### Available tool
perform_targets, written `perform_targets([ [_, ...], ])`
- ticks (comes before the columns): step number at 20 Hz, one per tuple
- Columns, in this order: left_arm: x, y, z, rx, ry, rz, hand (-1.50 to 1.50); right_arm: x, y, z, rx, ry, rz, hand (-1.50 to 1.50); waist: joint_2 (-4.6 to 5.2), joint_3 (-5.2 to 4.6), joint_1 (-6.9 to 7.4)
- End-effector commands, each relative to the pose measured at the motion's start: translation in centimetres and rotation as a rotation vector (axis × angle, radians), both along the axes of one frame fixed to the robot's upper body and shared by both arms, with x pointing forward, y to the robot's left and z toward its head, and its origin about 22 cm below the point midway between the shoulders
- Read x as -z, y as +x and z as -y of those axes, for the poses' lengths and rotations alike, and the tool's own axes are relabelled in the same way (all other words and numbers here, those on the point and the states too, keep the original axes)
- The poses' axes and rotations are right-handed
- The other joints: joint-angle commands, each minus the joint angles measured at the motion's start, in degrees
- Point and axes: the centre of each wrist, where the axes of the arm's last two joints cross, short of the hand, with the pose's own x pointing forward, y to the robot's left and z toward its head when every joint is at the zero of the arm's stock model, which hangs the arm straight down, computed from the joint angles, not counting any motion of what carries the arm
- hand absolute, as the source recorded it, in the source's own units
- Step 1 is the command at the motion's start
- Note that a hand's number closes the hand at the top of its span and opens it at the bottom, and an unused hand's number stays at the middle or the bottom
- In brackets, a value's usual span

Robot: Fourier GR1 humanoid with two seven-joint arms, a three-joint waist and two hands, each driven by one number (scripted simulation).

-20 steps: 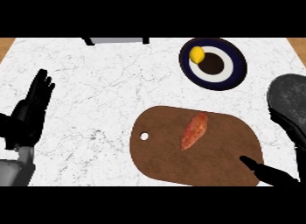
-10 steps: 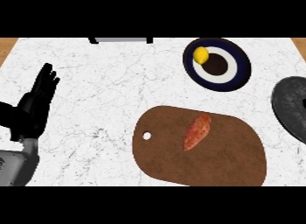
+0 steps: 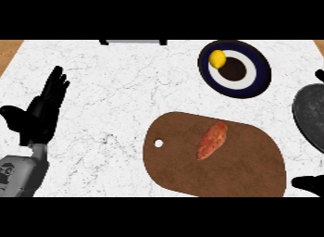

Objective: Pick the sweet potato from the cutting board and place it in the pan

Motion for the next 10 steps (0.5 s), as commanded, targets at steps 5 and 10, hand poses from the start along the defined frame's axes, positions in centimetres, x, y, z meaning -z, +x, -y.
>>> perform_targets([
  [5,-0.9,0.8,-0.9,-0.003,-0.015,-0.009,0.0,-0.5,2.2,-4.7,-0.145,0.074,-0.077,-1.5,0.01,0.03,0.03],
  [10,-0.1,-0.6,-1.5,-0.003,-0.013,-0.001,0.0,0.8,0.8,-7.0,-0.095,0.015,-0.134,-1.5,-0.14,0.04,-0.35],
])
